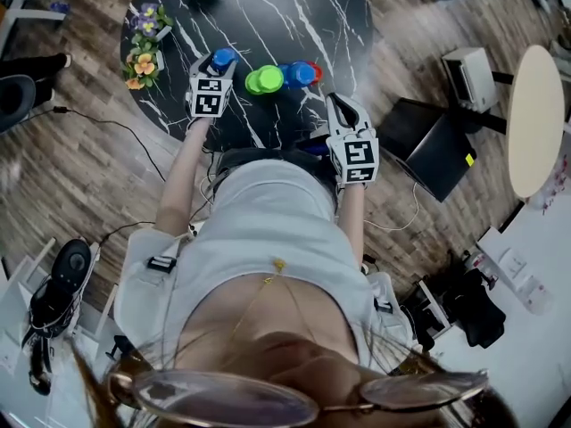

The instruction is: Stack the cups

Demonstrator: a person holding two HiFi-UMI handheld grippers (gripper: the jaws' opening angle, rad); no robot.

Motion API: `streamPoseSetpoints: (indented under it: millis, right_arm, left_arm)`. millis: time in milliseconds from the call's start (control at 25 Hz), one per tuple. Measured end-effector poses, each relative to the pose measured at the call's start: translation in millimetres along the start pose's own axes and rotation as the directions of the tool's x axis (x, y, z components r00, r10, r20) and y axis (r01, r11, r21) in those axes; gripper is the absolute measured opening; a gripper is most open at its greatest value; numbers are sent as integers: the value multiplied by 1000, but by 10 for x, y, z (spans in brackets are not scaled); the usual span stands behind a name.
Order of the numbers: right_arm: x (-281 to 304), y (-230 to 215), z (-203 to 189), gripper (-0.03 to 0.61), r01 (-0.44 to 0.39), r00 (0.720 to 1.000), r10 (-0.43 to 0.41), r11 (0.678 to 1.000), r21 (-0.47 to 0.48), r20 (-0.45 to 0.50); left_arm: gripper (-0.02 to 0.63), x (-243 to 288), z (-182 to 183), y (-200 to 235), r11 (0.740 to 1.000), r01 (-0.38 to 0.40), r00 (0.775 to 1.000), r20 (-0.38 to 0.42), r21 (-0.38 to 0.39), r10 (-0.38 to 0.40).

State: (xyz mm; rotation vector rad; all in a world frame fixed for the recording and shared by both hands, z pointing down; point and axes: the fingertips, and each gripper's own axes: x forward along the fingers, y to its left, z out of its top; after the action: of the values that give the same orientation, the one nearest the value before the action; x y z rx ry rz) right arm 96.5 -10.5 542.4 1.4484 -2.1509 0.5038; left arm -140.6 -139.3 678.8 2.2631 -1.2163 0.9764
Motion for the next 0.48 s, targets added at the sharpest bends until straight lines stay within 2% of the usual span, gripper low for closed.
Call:
streamPoseSetpoints:
  millis: [240,480]
  right_arm:
    - [-55,-97,-38,21,13,1000,-13,1000,1,3]
    - [-46,-141,-26,21,2,1000,-2,1000,-11,12]
  left_arm:
    - [234,-89,105,-34,999,10,1000,15,32,-10]
    - [233,-349,394,-139,996,32,998,49,89,-37]
